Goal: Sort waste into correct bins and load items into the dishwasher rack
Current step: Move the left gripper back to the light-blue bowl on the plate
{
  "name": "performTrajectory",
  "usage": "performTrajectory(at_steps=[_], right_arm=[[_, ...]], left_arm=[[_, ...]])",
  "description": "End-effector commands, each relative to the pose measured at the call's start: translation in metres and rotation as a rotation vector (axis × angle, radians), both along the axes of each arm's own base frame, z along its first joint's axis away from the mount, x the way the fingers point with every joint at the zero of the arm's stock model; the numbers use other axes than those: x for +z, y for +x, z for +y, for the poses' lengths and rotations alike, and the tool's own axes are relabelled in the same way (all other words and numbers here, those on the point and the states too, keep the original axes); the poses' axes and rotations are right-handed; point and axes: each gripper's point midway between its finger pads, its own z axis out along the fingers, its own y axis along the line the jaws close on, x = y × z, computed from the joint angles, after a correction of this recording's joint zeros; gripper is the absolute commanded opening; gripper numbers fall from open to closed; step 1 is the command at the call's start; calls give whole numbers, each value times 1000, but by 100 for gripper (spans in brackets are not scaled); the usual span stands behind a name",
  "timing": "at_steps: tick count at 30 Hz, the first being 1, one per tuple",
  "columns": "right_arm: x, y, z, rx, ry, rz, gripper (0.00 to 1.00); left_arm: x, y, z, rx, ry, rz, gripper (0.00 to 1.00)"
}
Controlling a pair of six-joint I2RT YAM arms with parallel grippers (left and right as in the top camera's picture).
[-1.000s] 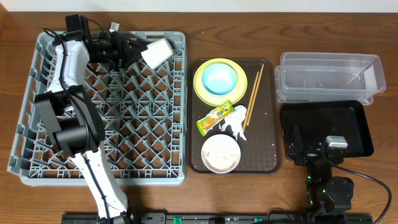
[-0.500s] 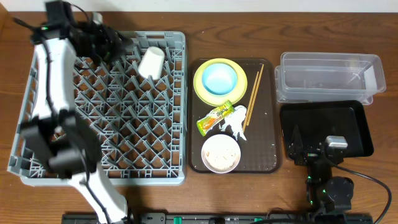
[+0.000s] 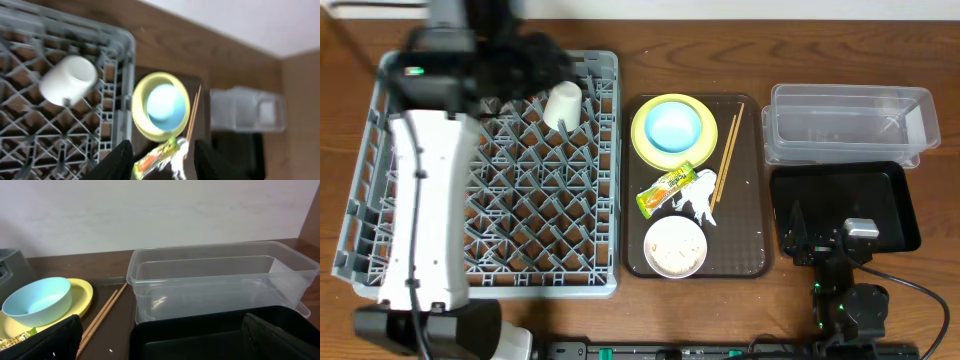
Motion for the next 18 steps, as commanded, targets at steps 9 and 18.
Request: performTrajectory(at_steps=[9, 18], right_arm=[[0, 0, -3, -18, 11, -2, 99], [0, 0, -3, -18, 11, -2, 99]], left_arm=[[-96, 2, -115, -190, 370, 62, 42], [-180, 29, -161, -257, 419, 107, 42]])
